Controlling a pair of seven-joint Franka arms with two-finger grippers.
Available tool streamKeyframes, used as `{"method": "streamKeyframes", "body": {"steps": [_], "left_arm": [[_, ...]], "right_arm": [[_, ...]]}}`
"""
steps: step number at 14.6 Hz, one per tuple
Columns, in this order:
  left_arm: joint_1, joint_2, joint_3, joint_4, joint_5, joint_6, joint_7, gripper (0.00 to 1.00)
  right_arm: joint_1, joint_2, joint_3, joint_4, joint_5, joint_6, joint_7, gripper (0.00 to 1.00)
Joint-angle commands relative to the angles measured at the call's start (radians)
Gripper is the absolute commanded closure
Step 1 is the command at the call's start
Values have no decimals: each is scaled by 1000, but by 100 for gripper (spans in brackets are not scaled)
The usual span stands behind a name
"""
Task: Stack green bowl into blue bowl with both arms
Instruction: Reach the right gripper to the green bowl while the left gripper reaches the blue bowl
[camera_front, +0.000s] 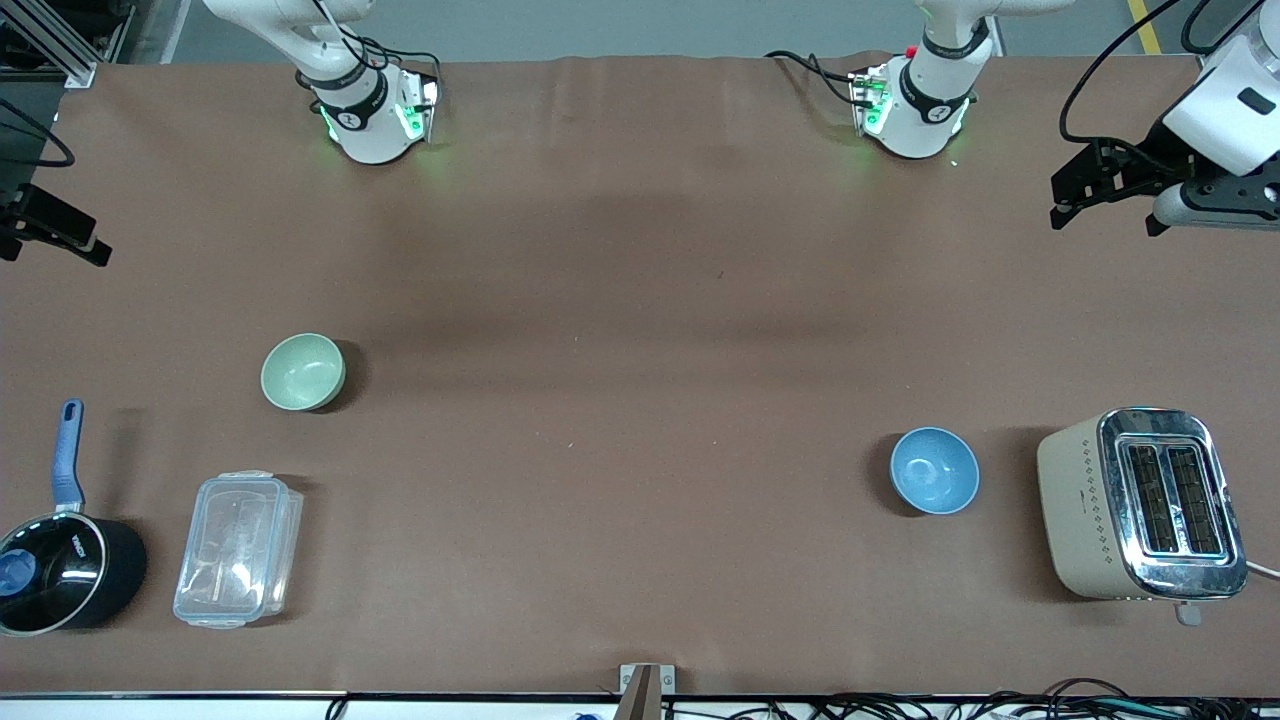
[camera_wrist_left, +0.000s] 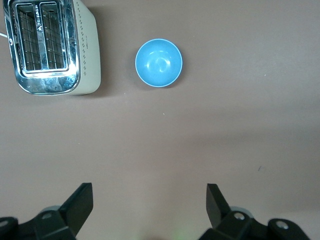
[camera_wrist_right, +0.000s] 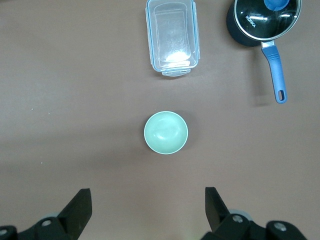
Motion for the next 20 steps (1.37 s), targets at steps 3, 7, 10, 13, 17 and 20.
{"method": "streamKeyframes", "body": {"steps": [3,7,10,13,17,20], "left_arm": [[3,51,10,49,4,-8,13,0],[4,280,22,144,15,7,15,0],[18,399,22,103,22,219,-22,0],[16,511,21,74,96,379,-49,0],[26,649,22,23,116,596,-78,0],[40,732,21,24,111,714,-141,2]], "right_arm": [[-1,7,4,16,-16,-14,-5,0],[-4,7,3,14,-16,-14,-12,0],[-8,7,-2,-59,-32,8,-21,0],[-19,-8,-8,-348,-58,267,-73,0],[-30,-25,-59,-723,-56,722,-173,0],[-30,14,-63,-938,-59,1086,-176,0]]}}
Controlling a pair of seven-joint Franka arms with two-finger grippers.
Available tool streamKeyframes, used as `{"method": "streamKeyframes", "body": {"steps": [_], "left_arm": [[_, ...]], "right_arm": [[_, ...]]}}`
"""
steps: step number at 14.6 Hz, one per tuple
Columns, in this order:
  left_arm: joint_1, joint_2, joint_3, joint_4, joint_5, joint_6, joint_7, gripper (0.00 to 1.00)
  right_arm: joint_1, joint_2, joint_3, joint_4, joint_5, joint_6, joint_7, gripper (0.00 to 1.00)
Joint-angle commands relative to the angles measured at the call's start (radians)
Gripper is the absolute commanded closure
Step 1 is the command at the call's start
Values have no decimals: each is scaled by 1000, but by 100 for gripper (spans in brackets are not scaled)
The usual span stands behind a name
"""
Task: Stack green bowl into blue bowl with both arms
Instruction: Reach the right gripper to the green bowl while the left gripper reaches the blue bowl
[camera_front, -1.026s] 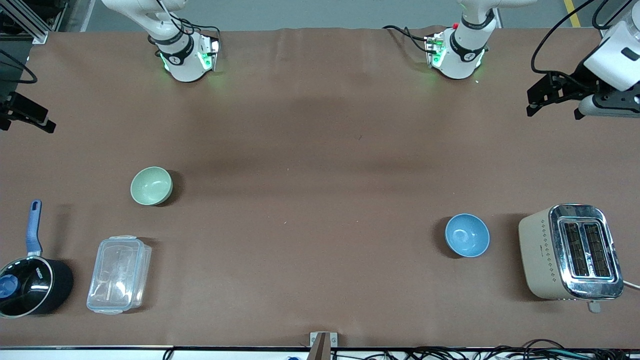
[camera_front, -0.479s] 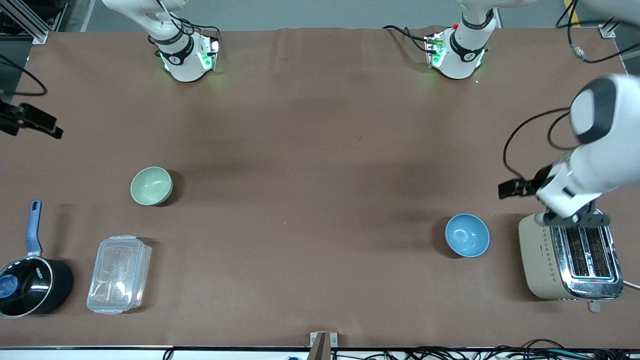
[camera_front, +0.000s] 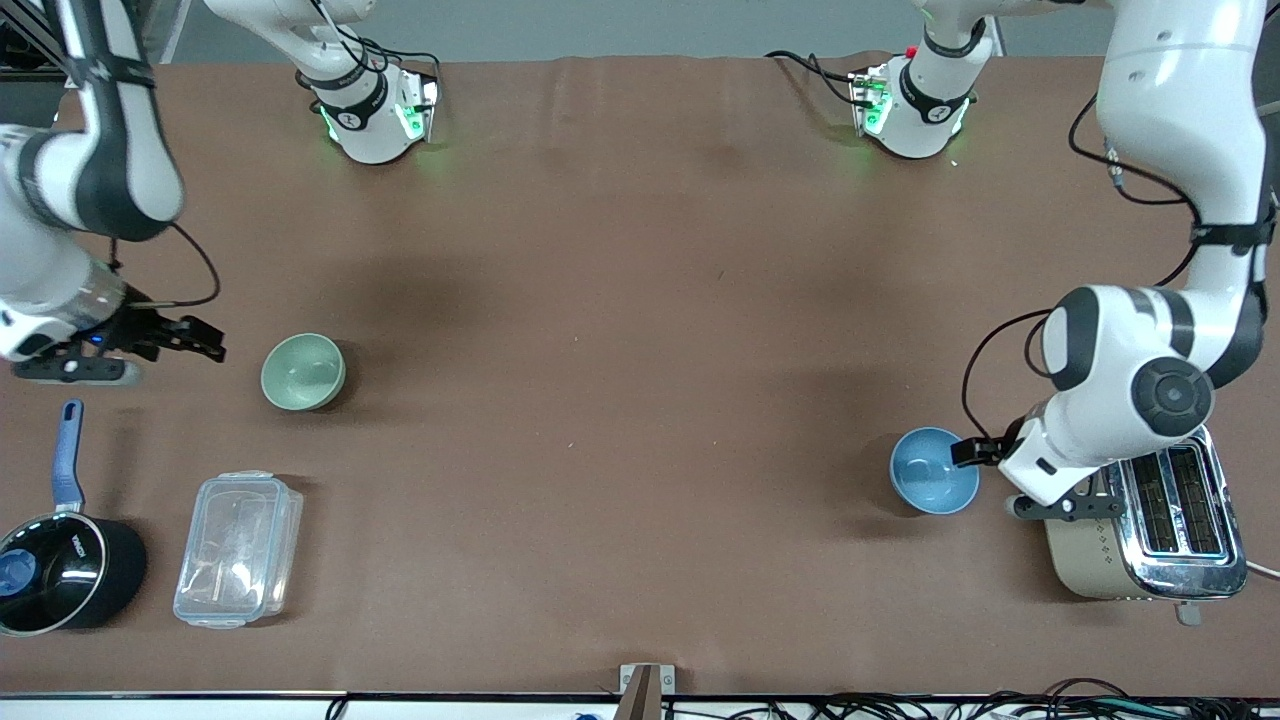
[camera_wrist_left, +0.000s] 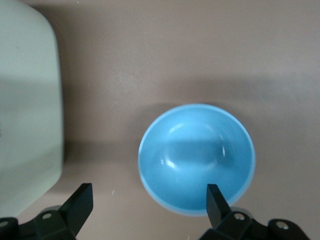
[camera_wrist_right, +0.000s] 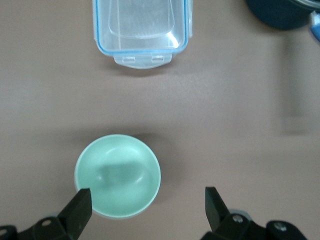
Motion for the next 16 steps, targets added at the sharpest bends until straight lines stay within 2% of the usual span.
{"method": "streamKeyframes", "body": {"steps": [1,5,6,8,9,10,12,14,15,16], "left_arm": [[11,66,-1,6,16,88,-44,8],[12,103,-1,5,23,105,-43,35],[12,111,-1,5,23,107,-43,46],[12,113,-1,3,22,105,-44,80],[14,113,-1,2,14,107,-46,90],[14,111,-2,2,13,105,-50,95],[5,104,-11,-9,13,104,-92,96],[-7,76,-52,-24,13,84,-167,98],[-7,61,-86,-26,13,63,-205,98],[-7,41,-135,-27,13,23,-248,98]], "right_arm": [[-2,31,3,-158,-18,219,-9,0],[-7,193,-3,-194,-18,442,-5,0],[-7,211,-2,-214,-17,492,-4,2],[-7,219,-2,-218,-17,502,2,11],[-7,221,-2,-220,-17,502,2,20],[-7,221,-2,-220,-15,502,2,31],[-7,221,-2,-220,-15,496,7,56],[-8,221,-2,-218,-6,493,10,90],[-11,221,-2,-218,-3,493,21,98],[-13,221,-2,-217,-3,491,31,100]]}}
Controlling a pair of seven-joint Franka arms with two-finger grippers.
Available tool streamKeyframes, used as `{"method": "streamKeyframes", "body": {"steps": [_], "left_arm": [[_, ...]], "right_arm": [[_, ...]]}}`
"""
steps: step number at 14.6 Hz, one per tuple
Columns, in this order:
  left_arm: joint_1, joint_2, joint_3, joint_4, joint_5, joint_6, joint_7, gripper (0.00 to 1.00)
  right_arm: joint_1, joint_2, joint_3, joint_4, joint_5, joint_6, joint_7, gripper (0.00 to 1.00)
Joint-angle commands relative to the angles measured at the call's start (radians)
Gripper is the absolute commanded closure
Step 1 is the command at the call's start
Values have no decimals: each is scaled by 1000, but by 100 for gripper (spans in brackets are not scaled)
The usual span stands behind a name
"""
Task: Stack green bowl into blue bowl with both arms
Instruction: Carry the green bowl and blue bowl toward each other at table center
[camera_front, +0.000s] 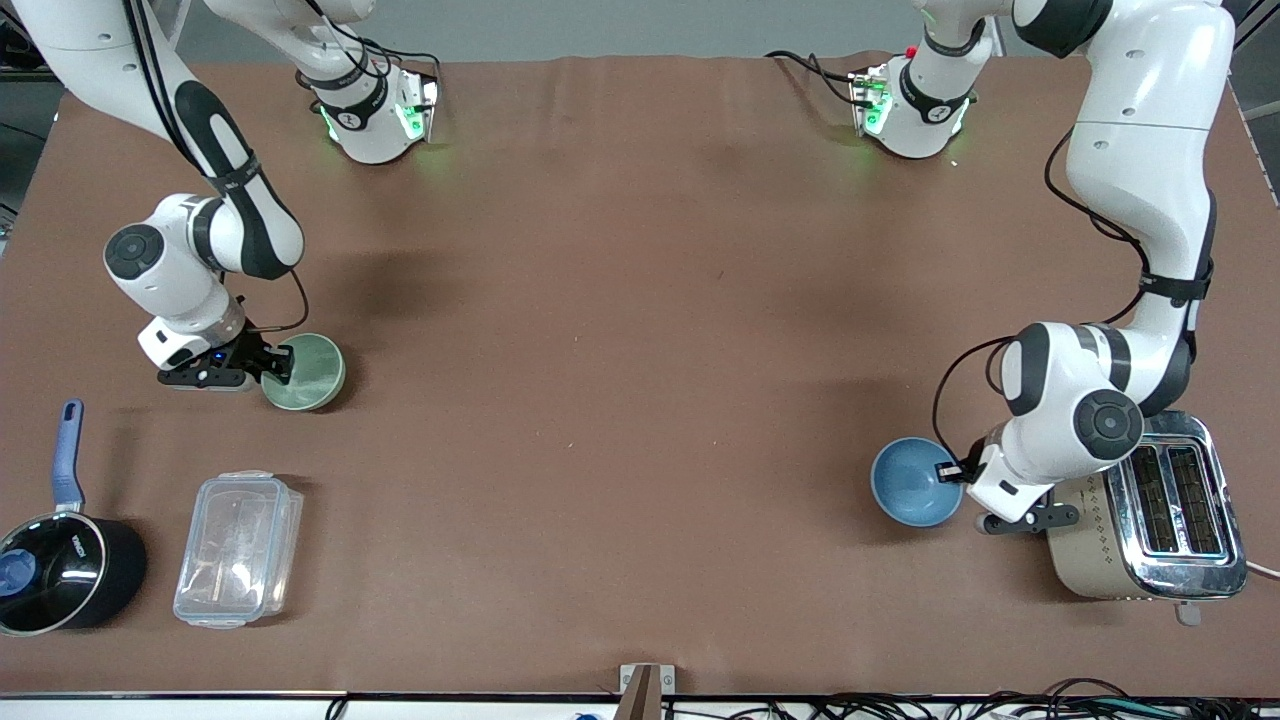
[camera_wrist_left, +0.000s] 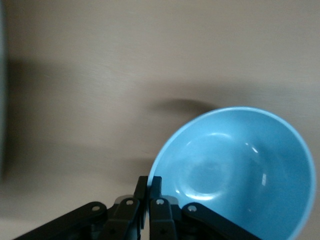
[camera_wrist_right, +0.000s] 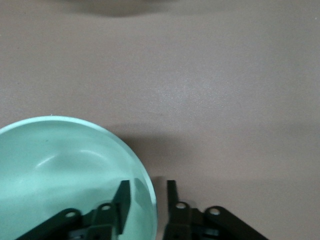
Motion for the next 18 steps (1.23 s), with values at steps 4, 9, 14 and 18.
{"method": "streamKeyframes", "body": {"steps": [4,9,14,18], "left_arm": [[-46,-55,-276,-23,23,-75,-314,98],[-294,-7,-282,-4,26,13,-566,98],[-408,102,-275,-3,138,194,-744,97],[-408,108,-271,17,154,210,-760,13]], "right_arm": [[-7,-87,2,9,-4,-146,15,100],[25,-233,10,201,15,-574,49,100],[128,-227,77,472,144,-921,310,100],[135,-222,325,499,137,-883,697,100]]}}
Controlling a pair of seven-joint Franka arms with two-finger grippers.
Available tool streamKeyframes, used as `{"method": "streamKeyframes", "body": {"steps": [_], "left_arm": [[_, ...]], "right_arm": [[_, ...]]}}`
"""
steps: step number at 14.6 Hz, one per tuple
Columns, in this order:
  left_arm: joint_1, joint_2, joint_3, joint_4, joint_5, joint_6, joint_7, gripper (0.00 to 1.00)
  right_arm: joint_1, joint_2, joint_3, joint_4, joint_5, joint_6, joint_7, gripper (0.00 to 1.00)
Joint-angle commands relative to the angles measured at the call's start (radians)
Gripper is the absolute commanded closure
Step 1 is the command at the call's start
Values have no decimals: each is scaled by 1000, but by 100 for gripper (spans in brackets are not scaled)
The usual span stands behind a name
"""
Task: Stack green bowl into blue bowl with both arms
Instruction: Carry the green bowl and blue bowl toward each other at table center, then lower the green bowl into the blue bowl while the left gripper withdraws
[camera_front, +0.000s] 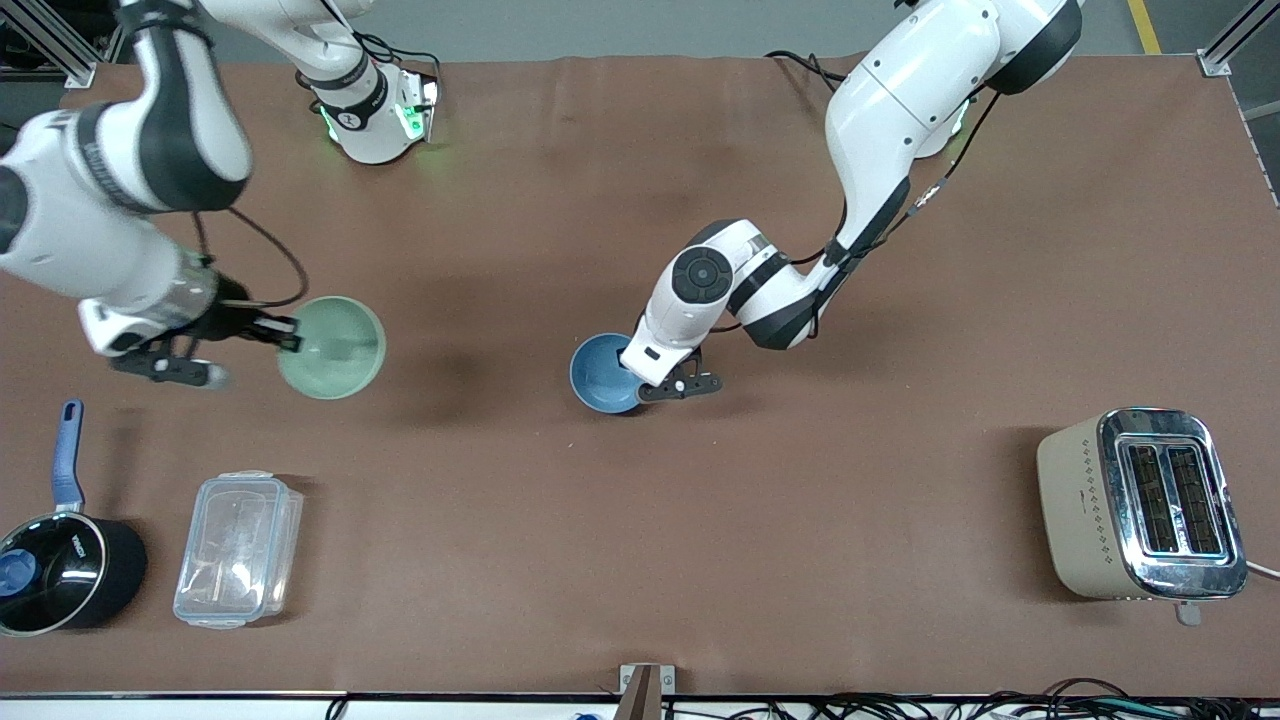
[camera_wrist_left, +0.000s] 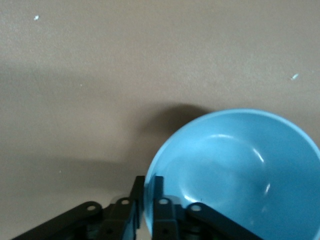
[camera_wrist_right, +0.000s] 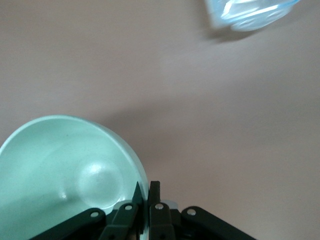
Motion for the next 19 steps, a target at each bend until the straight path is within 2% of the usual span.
{"method": "streamKeyframes", "body": {"steps": [1,3,6,8,10,12,15,19], "left_arm": [[2,-23,7,32,23,-3,-21,0],[42,-90,19,52,36,-56,-15,0],[138,-241,25,131,61,-279,43,0],[209,-333,25,167,63,-416,121,0],[297,-413,25,165,63,-492,283,0],[385,-489,23,164,61,-574,472,0],[500,-577,14,164,26,-676,670,0],[637,-664,14,164,-121,-747,853,0]], "right_arm": [[5,36,168,25,-14,51,266,100],[6,89,272,24,-49,128,410,100],[38,175,354,25,-112,241,574,100],[100,247,357,25,-182,336,671,100],[134,309,357,27,-267,407,766,100],[151,347,357,36,-314,438,813,100],[158,375,357,42,-336,459,828,100],[158,415,357,42,-376,487,854,100]]}}
